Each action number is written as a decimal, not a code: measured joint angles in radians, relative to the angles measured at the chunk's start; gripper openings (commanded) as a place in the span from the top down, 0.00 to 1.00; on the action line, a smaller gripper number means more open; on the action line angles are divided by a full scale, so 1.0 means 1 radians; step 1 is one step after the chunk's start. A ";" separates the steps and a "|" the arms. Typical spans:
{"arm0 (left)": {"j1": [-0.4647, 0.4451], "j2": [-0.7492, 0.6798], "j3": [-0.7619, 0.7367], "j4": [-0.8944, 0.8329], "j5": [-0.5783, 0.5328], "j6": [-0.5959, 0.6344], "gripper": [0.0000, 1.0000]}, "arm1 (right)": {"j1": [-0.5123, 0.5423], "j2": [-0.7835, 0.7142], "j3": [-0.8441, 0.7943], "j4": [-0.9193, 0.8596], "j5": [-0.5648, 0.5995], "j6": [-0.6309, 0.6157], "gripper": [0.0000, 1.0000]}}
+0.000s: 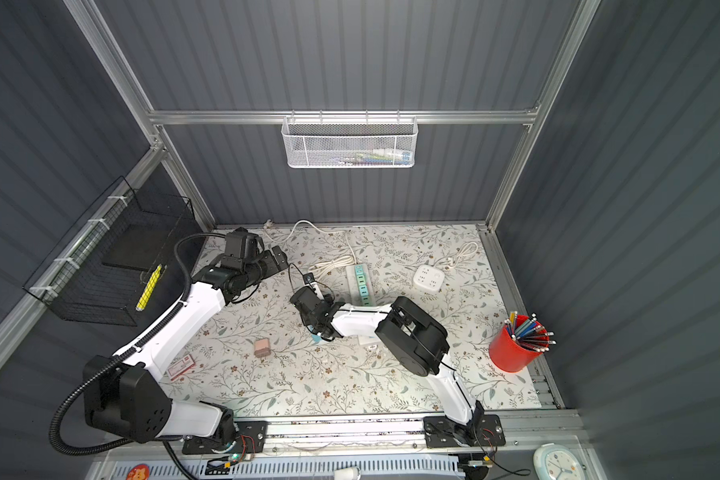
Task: Insert the plug
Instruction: 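Lower the mint adapter into the blue strip socket with the right gripper, then open the right gripper and raise it away from the blue strip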
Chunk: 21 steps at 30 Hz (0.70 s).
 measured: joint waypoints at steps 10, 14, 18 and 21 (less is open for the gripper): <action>0.000 -0.001 0.000 0.002 0.004 0.000 0.00 | -0.023 -0.183 -0.012 0.001 -0.039 -0.035 0.24; 0.000 -0.001 -0.001 0.002 0.004 0.000 0.00 | -0.051 -0.193 -0.013 -0.005 -0.063 -0.044 0.25; 0.000 -0.001 -0.003 0.003 0.004 0.000 0.00 | -0.075 -0.193 -0.029 -0.026 -0.076 -0.047 0.27; 0.000 -0.001 -0.006 0.006 0.004 0.000 0.00 | -0.088 -0.193 -0.055 -0.031 -0.083 -0.043 0.27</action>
